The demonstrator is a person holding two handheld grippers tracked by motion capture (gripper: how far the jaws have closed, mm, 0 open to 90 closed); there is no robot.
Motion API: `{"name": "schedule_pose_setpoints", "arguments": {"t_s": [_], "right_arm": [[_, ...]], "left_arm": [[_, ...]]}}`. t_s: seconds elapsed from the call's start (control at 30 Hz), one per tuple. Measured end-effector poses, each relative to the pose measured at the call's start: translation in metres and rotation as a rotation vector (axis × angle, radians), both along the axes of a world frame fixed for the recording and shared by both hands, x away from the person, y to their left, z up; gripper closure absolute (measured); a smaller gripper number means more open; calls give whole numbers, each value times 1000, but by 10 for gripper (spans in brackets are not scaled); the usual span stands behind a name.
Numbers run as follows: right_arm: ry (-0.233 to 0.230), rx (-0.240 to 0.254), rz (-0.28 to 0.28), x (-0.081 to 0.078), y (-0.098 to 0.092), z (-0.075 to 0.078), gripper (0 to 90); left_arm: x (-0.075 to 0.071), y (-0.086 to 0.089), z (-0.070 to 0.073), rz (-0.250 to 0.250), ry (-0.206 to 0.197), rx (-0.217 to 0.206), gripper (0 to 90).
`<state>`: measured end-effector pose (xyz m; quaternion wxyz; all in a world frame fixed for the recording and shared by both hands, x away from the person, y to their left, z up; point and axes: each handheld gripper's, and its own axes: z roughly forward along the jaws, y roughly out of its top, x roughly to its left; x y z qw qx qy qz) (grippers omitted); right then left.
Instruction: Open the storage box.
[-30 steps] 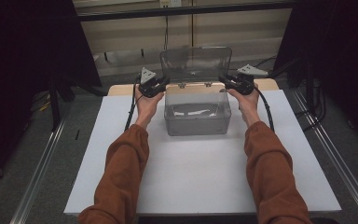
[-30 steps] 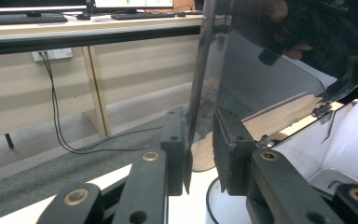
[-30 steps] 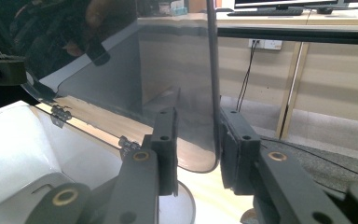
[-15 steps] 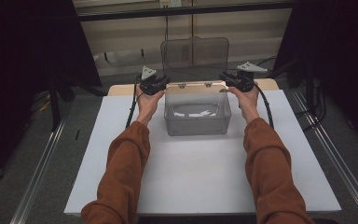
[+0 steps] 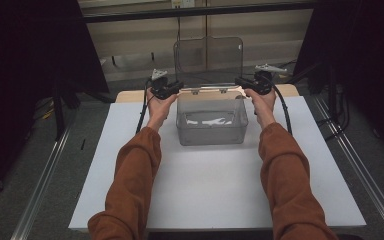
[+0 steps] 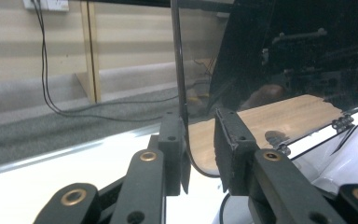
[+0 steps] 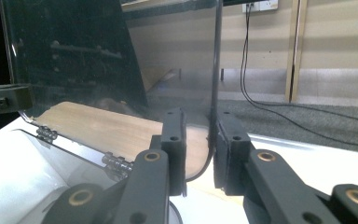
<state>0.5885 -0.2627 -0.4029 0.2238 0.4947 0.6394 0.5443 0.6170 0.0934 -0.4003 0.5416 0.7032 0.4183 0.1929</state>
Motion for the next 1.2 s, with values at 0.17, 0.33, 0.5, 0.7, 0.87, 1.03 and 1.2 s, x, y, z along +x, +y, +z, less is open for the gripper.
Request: {"name": "schedule_pose_setpoints", "arguments": {"t_s": [0.17, 0.33, 0.5, 0.7, 0.87, 1.03, 1.2], "right_arm": [[49, 22, -8, 4, -1, 1, 753], [94, 36, -16, 7, -1, 4, 753], [132, 86, -33, 8, -1, 2, 753], [162, 101, -46, 10, -1, 0, 744], [185, 126, -54, 11, -1, -2, 743], [194, 117, -59, 12, -1, -1, 742], [215, 130, -69, 12, 0, 0, 740]], "left_arm": [[3, -1, 2, -1, 27, 15, 712], [5, -1, 3, 8, 58, 16, 708], [5, -6, 4, 21, 67, 74, 668], [7, -4, 2, 17, 94, 59, 654], [9, -3, 1, 11, 113, 46, 649], [8, -5, 3, 11, 114, 73, 630], [10, -5, 3, 13, 144, 60, 621]]}}
